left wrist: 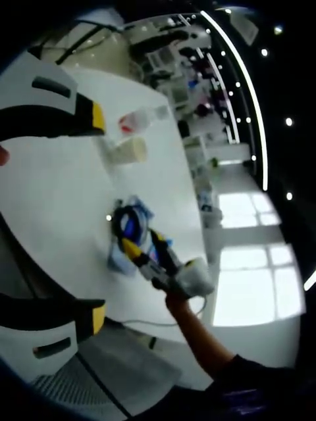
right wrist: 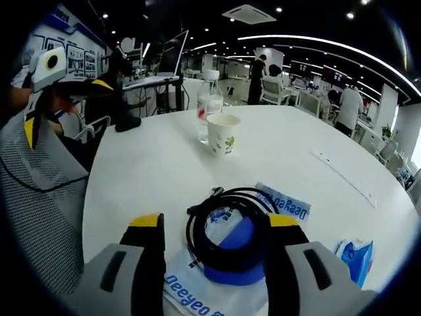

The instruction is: Arrange the tabletop items into an orderly group along one side of the table until the central work area is clear of visible clutter.

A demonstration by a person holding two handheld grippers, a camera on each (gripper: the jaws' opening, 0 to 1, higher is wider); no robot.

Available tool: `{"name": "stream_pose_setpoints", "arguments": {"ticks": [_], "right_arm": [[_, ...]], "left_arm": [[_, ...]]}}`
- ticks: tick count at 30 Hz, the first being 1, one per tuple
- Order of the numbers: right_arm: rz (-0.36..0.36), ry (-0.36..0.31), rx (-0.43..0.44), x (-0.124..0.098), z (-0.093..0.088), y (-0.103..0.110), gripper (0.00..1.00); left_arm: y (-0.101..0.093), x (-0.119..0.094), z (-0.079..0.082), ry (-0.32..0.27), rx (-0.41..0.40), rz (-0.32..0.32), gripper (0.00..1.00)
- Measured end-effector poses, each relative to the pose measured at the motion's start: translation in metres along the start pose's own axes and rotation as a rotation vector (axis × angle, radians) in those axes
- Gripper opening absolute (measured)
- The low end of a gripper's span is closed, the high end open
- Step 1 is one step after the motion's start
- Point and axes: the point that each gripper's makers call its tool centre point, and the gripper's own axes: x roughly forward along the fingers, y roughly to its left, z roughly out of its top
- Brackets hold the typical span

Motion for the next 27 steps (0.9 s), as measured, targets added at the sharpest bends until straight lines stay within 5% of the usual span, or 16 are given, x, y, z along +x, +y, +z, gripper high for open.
{"name": "stream_pose_setpoints", "arguments": {"ticks": [11, 27], "right_arm": [[0.048, 0.047, -0.003, 0.014, -0.010, 0.008, 0.48], [0.031, 0.117, -0.120, 0.029, -0.025, 0.010, 0.37]], "left_arm": [[0.001, 0.000, -0.001, 0.007, -0.005, 0.002, 1.00], [0.001, 0.001, -0.004, 0.019, -0.007, 0.005, 0.98]]}}
